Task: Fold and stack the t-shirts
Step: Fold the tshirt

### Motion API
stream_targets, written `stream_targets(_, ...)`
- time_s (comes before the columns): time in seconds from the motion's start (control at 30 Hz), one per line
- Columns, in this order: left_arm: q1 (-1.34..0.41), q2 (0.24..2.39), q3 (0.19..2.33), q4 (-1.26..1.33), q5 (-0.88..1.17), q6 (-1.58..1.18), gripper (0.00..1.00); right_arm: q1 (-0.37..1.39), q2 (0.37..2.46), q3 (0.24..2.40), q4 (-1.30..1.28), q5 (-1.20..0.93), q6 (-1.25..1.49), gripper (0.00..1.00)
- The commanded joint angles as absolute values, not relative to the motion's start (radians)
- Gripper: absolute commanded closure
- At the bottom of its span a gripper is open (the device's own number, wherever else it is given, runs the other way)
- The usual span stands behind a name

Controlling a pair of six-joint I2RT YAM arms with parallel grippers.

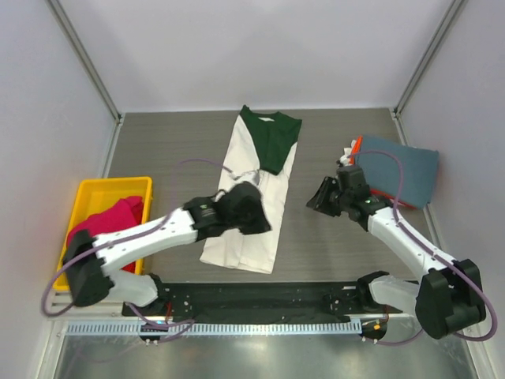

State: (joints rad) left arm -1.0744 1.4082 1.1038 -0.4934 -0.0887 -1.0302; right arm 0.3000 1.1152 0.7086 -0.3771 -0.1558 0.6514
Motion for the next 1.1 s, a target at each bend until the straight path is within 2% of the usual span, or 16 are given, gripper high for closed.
stream_targets(0.0,-0.907,1.24,0.977,-0.626,-0.135,-0.979,0.94,0.409,1.163,0.722,-0.319,-0.177,0.683,0.74)
stream_targets(0.03,-0.863,1.195,0.948,-0.633,-0.123,-0.95,0.94,0.443,1.19,0.733,-0.318,-0.161,0.69,0.84)
stream_targets(0.07,-0.815,1.13,0.892,-0.64,-0.097,-0.931,0.94,0.512,1.213,0.744,-0.316,-0.147,0.709,0.98)
stream_targets(0.1,-0.72,1.096,0.865,-0.635,-0.08,-0.913,0.93,0.544,1.235,0.77,-0.324,-0.114,0.721,0.99)
stream_targets(0.27,-0.441,1.011,0.741,-0.606,0.06,-0.816,0.93,0.756,1.395,0.908,-0.434,0.096,0.767,0.99)
stream_targets(0.4,-0.371,1.017,0.697,-0.569,0.098,-0.799,0.94,0.895,1.514,0.957,-0.443,0.167,0.828,0.99)
stream_targets(0.47,-0.35,1.012,0.678,-0.551,0.109,-0.799,0.9,0.928,1.56,0.969,-0.445,0.193,0.839,0.99)
stream_targets(0.53,-0.345,1.002,0.66,-0.545,0.106,-0.801,0.85,0.956,1.601,0.968,-0.443,0.207,0.86,0.99)
stream_targets(0.57,-0.344,0.999,0.657,-0.543,0.107,-0.801,0.78,0.962,1.612,0.965,-0.442,0.212,0.864,0.99)
stream_targets(0.63,-0.342,0.999,0.644,-0.548,0.113,-0.801,0.71,0.968,1.638,0.948,-0.434,0.212,0.871,0.99)
stream_targets(0.93,-0.363,1.016,0.559,-0.464,0.224,-0.853,0.6,0.959,1.543,0.744,-0.448,0.256,0.899,0.99)
stream_targets(1.07,-0.455,1.014,0.486,-0.382,0.242,-0.929,0.58,0.937,1.4,0.623,-0.501,0.276,0.914,0.99)
